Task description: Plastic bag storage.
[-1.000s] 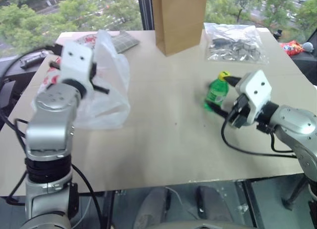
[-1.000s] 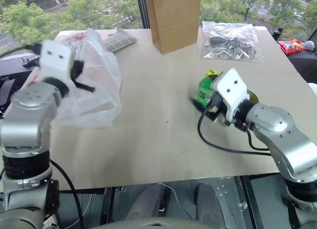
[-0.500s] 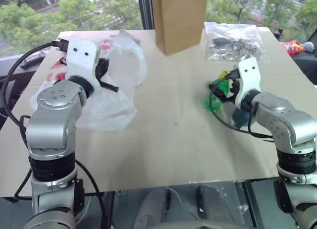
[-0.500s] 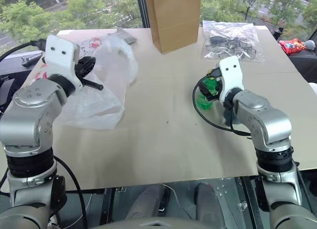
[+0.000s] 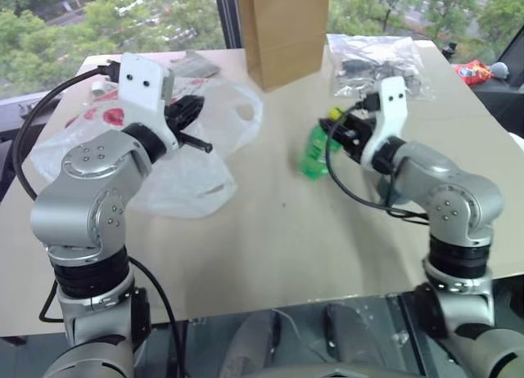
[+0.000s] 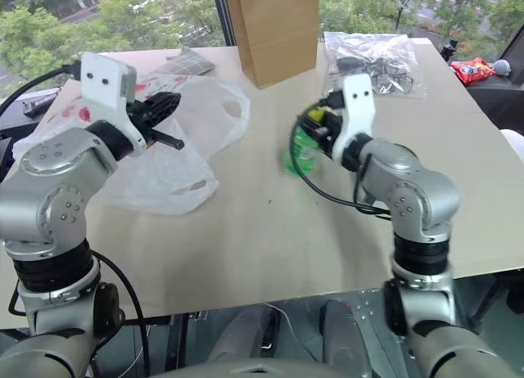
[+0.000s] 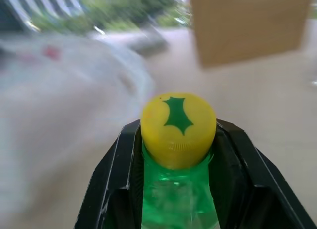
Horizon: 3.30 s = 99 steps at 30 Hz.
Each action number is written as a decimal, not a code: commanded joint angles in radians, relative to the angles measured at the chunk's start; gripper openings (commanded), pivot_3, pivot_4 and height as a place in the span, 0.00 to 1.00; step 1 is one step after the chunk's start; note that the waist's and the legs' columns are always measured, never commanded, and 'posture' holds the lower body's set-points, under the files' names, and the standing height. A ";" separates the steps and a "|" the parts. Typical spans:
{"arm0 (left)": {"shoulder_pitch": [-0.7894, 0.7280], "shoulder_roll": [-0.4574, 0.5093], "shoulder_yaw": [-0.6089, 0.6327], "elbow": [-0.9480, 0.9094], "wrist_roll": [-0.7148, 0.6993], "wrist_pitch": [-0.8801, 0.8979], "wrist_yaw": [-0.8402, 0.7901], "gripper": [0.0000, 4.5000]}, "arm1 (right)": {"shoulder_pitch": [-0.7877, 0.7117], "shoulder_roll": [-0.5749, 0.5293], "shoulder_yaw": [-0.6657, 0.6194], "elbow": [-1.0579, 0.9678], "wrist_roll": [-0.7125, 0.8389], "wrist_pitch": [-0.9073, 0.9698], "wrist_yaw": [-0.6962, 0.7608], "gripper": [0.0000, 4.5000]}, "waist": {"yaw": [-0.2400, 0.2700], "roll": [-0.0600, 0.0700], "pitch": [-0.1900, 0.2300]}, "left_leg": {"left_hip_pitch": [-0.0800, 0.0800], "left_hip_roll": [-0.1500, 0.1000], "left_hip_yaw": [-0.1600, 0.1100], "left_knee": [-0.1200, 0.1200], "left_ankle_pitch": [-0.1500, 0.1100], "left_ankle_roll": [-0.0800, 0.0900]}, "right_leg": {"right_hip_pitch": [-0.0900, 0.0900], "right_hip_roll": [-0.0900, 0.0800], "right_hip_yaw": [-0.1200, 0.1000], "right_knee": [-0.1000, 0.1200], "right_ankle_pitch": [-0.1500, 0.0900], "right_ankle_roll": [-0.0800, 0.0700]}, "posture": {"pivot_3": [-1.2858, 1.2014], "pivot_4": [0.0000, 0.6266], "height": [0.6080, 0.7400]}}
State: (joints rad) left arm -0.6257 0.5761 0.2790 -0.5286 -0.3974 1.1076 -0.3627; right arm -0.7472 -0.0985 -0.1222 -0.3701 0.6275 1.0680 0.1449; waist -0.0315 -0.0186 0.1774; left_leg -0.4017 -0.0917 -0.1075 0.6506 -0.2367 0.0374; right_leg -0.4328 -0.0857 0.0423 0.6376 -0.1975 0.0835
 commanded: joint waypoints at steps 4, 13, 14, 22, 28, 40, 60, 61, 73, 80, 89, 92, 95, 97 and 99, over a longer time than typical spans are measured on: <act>-0.087 -0.044 0.087 -0.044 -0.100 0.072 0.037 0.00 | -0.134 0.280 -0.085 0.268 0.071 -0.217 -0.043 0.28 | -0.007 0.000 0.000 | 0.001 0.000 0.000 0.001 0.000 -0.001 | 0.001 0.000 0.000 0.002 0.000 0.000 | 0.52 0.24 1.00; -0.145 -0.152 0.150 -0.107 -0.247 0.219 0.104 0.00 | -0.259 0.477 -0.032 0.728 0.134 -0.474 0.045 0.28 | -0.016 0.000 0.000 | 0.001 -0.001 0.000 0.000 0.001 -0.001 | 0.000 0.000 0.001 0.002 0.000 0.000 | 0.52 0.24 1.00; -0.138 -0.161 0.151 -0.127 -0.270 0.242 0.103 0.00 | -0.267 0.492 -0.010 0.760 0.136 -0.486 0.071 0.28 | -0.019 0.000 0.000 | 0.001 -0.001 0.001 -0.001 0.001 -0.001 | -0.001 0.000 0.001 0.002 0.000 0.000 | 0.52 0.24 1.00; -0.072 -0.209 0.143 -0.212 -0.382 0.316 0.125 0.00 | -0.328 0.547 0.143 0.918 0.166 -0.475 0.236 0.28 | -0.036 0.000 0.000 | 0.002 0.000 0.002 -0.001 0.001 -0.001 | -0.001 0.001 0.002 0.003 0.000 0.000 | 0.52 0.24 1.00; -0.013 -0.230 0.138 -0.220 -0.402 0.303 0.156 0.00 | -0.396 0.512 0.239 1.115 0.023 -0.624 0.306 0.50 | -0.039 0.000 0.000 | 0.003 0.000 0.003 0.000 0.001 -0.002 | -0.001 0.002 0.003 0.004 0.000 0.000 | 0.52 0.24 1.00; 0.026 -0.229 0.102 -0.075 -0.364 0.142 0.169 0.00 | -0.176 0.081 0.376 0.449 -0.114 -0.420 0.406 0.99 | -0.007 0.000 0.000 | 0.002 -0.001 0.000 0.001 0.001 -0.003 | -0.001 0.001 0.001 0.003 0.000 0.000 | 0.52 0.24 1.00; -0.036 -0.171 -0.039 0.126 -0.359 -0.025 0.059 0.06 | 0.197 -0.358 0.139 -0.350 -0.136 0.047 0.086 1.00 | 0.018 0.000 0.000 | 0.002 -0.001 0.002 0.000 0.001 -0.003 | 0.001 0.000 0.000 0.002 0.000 0.000 | 0.52 0.24 1.00; -0.053 -0.164 -0.023 0.140 -0.379 -0.005 0.054 0.12 | 0.217 -0.364 0.151 -0.357 -0.137 0.043 0.088 1.00 | 0.018 0.000 0.000 | 0.002 0.000 0.002 0.000 0.001 -0.003 | 0.001 0.000 0.000 0.002 0.000 0.000 | 0.52 0.24 1.00; -0.342 -0.051 -0.154 0.196 -0.456 0.484 0.088 0.78 | 0.108 -0.203 0.374 -0.048 -0.194 -0.149 0.227 1.00 | 0.003 -0.001 0.000 | 0.002 -0.001 0.002 0.002 0.001 -0.002 | 0.001 0.000 0.001 0.002 0.000 0.000 | 0.52 0.24 1.00; -0.290 -0.039 -0.294 0.179 -0.299 0.439 0.157 0.78 | 0.135 -0.166 0.337 -0.029 -0.098 -0.034 0.278 1.00 | -0.008 0.000 0.000 | 0.003 0.000 0.002 0.000 0.001 -0.003 | 0.000 0.001 0.002 0.003 0.000 0.000 | 0.52 0.24 1.00; -0.287 0.006 -0.280 0.239 -0.219 0.419 0.115 0.78 | 0.072 -0.007 0.293 0.166 0.021 -0.003 0.371 1.00 | -0.005 0.000 0.001 | 0.003 0.000 0.002 0.000 0.001 -0.003 | 0.000 0.001 0.002 0.003 0.000 0.000 | 0.52 0.24 1.00; -0.300 -0.007 -0.260 0.234 -0.223 0.482 0.102 0.78 | 0.048 0.002 0.304 0.143 0.027 -0.013 0.387 1.00 | -0.005 0.000 0.001 | 0.002 -0.001 0.002 0.000 0.001 -0.003 | 0.000 0.000 0.001 0.003 0.000 0.000 | 0.52 0.24 1.00; -0.333 -0.061 -0.181 0.281 -0.292 0.506 0.101 0.78 | 0.033 0.009 0.293 0.110 0.024 -0.022 0.370 1.00 | -0.005 0.000 0.001 | 0.002 0.000 0.001 0.000 0.001 -0.003 | -0.001 0.000 0.001 0.003 0.000 0.000 | 0.52 0.24 1.00; -0.348 -0.056 -0.166 0.295 -0.282 0.507 0.105 0.78 | 0.036 -0.017 0.269 0.065 0.022 -0.020 0.354 1.00 | -0.006 0.000 0.001 | 0.002 0.000 0.000 0.000 0.001 -0.003 | -0.001 0.000 0.000 0.003 0.000 0.000 | 0.52 0.24 1.00; -0.356 -0.044 -0.162 0.295 -0.256 0.507 0.108 0.78 | 0.047 -0.069 0.233 0.003 0.023 0.004 0.334 1.00 | -0.007 0.000 0.001 | 0.002 0.000 0.000 0.000 0.001 -0.003 | -0.001 0.000 0.000 0.003 0.000 0.000 | 0.52 0.24 1.00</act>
State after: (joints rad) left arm -0.9623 0.5123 0.0798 -0.2248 -0.6689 1.6128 -0.2572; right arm -0.6863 -0.1388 0.1717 -0.2856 0.6377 1.0675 0.4930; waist -0.0380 -0.0188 0.1780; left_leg -0.3999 -0.0922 -0.1069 0.6508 -0.2357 0.0344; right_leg -0.4333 -0.0854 0.0427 0.6407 -0.1978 0.0834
